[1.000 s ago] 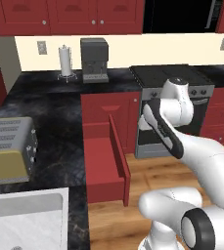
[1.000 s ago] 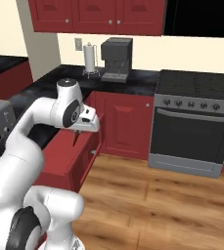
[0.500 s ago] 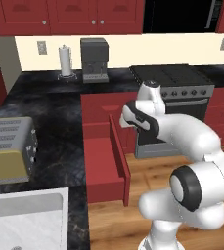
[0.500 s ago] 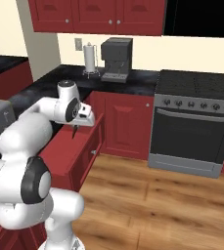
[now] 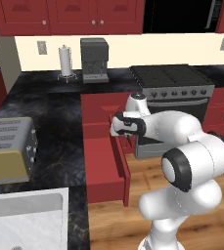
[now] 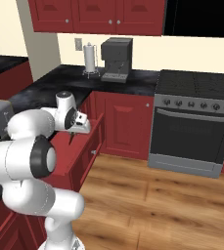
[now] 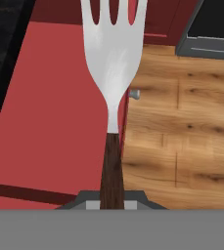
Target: Pick up the metallic utensils from the counter and place them in the open drawer. Make sure not to pick up any wooden utensils.
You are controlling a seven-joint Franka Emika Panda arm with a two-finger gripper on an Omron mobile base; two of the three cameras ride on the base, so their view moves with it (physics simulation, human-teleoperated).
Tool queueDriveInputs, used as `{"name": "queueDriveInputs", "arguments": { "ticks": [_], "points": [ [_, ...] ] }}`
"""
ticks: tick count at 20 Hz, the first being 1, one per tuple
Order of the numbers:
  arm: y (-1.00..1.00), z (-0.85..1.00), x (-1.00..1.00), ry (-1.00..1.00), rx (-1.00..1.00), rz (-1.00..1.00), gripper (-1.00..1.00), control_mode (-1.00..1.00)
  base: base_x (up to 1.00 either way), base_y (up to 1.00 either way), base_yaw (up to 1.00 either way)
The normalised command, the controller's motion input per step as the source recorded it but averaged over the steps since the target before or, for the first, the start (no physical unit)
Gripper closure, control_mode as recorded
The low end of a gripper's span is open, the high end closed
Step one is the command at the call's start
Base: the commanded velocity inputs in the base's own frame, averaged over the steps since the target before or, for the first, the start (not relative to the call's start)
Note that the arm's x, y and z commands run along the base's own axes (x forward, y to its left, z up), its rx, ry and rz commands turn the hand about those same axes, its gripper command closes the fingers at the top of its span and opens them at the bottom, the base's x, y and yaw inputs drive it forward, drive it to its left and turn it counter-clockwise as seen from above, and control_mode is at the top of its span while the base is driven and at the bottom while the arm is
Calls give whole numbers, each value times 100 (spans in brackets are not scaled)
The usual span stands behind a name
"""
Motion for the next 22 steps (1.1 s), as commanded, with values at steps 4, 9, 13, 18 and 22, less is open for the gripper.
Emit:
{"name": "queueDriveInputs", "arguments": {
  "ticks": [4, 9, 13, 18, 22],
  "points": [
    [7, -75, 11, 0, 1, 0, 100, -100, 0, 0, 0],
    [2, -69, 4, 0, -1, 0, 100, -100, 0, 0, 0],
    [15, -26, 2, 3, -2, 0, 100, -100, 0, 0, 0],
    [38, -1, 8, 6, 0, 0, 100, -100, 0, 0, 0],
    [40, -41, 39, 8, -3, -1, 100, -100, 0, 0, 0]
  ]
}}
